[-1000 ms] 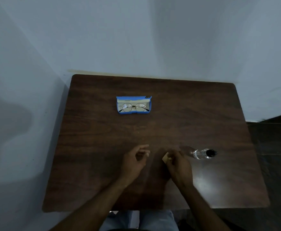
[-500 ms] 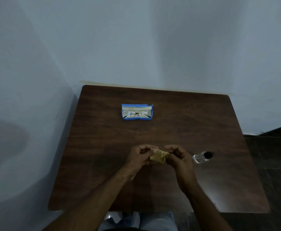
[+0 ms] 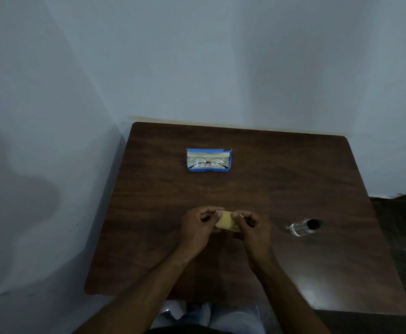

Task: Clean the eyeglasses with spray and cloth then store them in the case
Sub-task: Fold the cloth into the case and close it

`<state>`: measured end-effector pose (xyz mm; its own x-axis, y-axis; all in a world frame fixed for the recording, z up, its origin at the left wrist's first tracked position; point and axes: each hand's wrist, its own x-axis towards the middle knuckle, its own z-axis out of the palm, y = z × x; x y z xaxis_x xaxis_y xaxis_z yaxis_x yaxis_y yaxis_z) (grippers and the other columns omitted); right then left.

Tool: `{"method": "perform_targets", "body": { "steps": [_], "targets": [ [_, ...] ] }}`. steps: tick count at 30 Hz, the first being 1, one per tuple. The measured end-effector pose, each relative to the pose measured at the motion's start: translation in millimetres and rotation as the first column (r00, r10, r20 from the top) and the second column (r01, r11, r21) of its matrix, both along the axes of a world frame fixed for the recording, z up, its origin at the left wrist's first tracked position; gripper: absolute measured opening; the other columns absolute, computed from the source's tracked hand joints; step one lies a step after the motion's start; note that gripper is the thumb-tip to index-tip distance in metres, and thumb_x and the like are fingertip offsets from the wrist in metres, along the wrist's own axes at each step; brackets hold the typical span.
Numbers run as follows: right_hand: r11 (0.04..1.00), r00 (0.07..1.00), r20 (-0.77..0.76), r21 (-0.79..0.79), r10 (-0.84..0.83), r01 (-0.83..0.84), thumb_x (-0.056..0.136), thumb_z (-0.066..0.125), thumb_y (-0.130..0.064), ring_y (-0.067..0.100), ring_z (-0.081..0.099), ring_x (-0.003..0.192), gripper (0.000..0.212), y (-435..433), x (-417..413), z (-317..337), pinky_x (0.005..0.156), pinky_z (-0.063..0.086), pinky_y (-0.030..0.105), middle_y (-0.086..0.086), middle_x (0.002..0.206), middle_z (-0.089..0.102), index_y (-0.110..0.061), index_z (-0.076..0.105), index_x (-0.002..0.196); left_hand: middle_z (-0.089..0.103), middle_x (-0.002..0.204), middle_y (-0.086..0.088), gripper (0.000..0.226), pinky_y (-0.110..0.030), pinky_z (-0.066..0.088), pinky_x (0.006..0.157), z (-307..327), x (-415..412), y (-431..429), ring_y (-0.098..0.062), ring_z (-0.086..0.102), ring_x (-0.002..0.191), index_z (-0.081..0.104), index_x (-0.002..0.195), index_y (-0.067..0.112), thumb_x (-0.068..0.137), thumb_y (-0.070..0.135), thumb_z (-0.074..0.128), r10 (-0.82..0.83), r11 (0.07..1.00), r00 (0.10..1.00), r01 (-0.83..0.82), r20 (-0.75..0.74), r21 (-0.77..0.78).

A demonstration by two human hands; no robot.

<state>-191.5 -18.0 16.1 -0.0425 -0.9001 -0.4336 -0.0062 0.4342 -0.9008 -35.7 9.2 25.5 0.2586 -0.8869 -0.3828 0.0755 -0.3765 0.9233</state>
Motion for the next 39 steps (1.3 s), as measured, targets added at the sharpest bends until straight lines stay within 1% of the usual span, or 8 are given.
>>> {"method": "perform_targets", "body": {
  "steps": [2, 7, 15, 20, 26, 29, 31, 39],
  "targets": [
    [1.000, 0.999, -0.049, -0.021, -0.015, 0.014, 0.092, 0.076, -0.015, 0.022, 0.074, 0.081, 0.006, -0.8, 4.2, -2.4, 0.070, 0.062, 0.042, 0.006, 0.085, 0.078, -0.009, 0.076, 0.093, 0.080, 0.109, -0.003, 0.015, -0.032, 0.067, 0.073, -3.2, -0.7, -0.6, -0.016, 0.077, 0.098, 0.081, 0.111, 0.012, 0.099, 0.010, 0.072, 0.018, 0.999, 1.000, -0.018, -0.004, 0.034],
    [0.973, 0.944, -0.329, -0.221, -0.012, -0.064, 0.085, 0.081, -0.010, 0.008, 0.070, 0.085, 0.023, -3.0, 15.3, -0.2, 0.074, 0.051, 0.010, -0.007, 0.090, 0.073, -0.025, 0.069, 0.097, 0.082, 0.101, 0.002, 0.016, -0.034, 0.066, 0.079, -3.9, -4.8, -5.8, -0.014, 0.078, 0.096, 0.082, 0.109, 0.014, 0.094, 0.017, 0.080, 0.020, 0.998, 0.988, -0.030, 0.154, 0.063],
    [0.927, 0.796, -0.588, -0.203, 0.143, -0.317, 0.089, 0.076, -0.033, 0.022, 0.067, 0.101, 0.029, -6.5, 24.2, -4.1, 0.091, 0.055, 0.043, 0.003, 0.110, 0.072, -0.020, 0.070, 0.114, 0.081, 0.102, 0.011, 0.014, -0.014, 0.057, 0.082, 4.7, -7.5, -22.8, 0.001, 0.073, 0.092, 0.083, 0.107, 0.021, 0.095, 0.025, 0.078, 0.048, 0.997, 0.932, -0.068, 0.360, 0.043],
    [0.731, 0.650, -0.756, -0.403, 0.073, -0.551, 0.085, 0.078, -0.004, 0.020, 0.058, 0.104, 0.032, -6.7, 27.1, -2.5, 0.092, 0.049, 0.037, 0.014, 0.111, 0.072, -0.007, 0.070, 0.116, 0.080, 0.104, 0.012, 0.018, -0.022, 0.059, 0.090, 1.3, -8.2, -32.1, 0.002, 0.072, 0.096, 0.082, 0.112, 0.023, 0.103, 0.028, 0.067, 0.113, 0.990, 0.954, -0.132, 0.278, 0.049],
    [0.758, 0.693, -0.707, -0.375, 0.138, -0.534, 0.086, 0.077, -0.001, 0.029, 0.064, 0.109, 0.036, -9.2, 29.3, 7.1, 0.097, 0.051, 0.041, 0.012, 0.119, 0.071, -0.006, 0.069, 0.121, 0.080, 0.108, 0.016, 0.014, -0.029, 0.060, 0.097, -5.3, -5.3, -37.4, 0.003, 0.073, 0.103, 0.080, 0.110, 0.034, 0.099, 0.031, 0.072, 0.156, 0.983, 0.983, -0.163, 0.094, 0.078],
    [0.950, 0.888, -0.449, -0.225, 0.097, -0.218, 0.096, 0.070, -0.014, 0.023, 0.065, 0.112, 0.031, -15.3, 29.9, 12.0, 0.096, 0.055, 0.044, 0.005, 0.123, 0.068, -0.011, 0.066, 0.127, 0.080, 0.116, 0.008, 0.020, -0.035, 0.058, 0.103, -7.3, -2.6, -41.6, -0.005, 0.073, 0.111, 0.080, 0.118, 0.022, 0.102, 0.019, 0.069, 0.195, 0.976, 0.978, -0.201, 0.072, 0.082],
    [0.980, 0.961, -0.256, -0.135, 0.106, -0.144, 0.098, 0.070, -0.018, 0.012, 0.068, 0.110, 0.031, -26.9, 29.8, 12.6, 0.095, 0.057, 0.035, -0.001, 0.121, 0.071, -0.015, 0.066, 0.128, 0.079, 0.119, 0.002, 0.021, -0.038, 0.060, 0.102, -6.9, -2.2, -44.8, -0.011, 0.074, 0.111, 0.078, 0.121, 0.018, 0.104, 0.016, 0.066, 0.234, 0.966, 0.972, -0.230, -0.021, 0.120],
    [0.966, 0.948, -0.207, -0.032, 0.243, -0.255, 0.090, 0.078, -0.016, 0.019, 0.075, 0.095, 0.014, -63.6, 28.9, -4.5, 0.092, 0.060, 0.051, 0.001, 0.098, 0.079, -0.017, 0.077, 0.105, 0.077, 0.109, -0.002, 0.018, -0.023, 0.064, 0.074, -5.8, 4.2, -55.2, -0.014, 0.076, 0.098, 0.075, 0.115, 0.016, 0.106, 0.014, 0.059, 0.258, 0.957, 0.929, -0.207, -0.266, 0.205]
  ]
}}
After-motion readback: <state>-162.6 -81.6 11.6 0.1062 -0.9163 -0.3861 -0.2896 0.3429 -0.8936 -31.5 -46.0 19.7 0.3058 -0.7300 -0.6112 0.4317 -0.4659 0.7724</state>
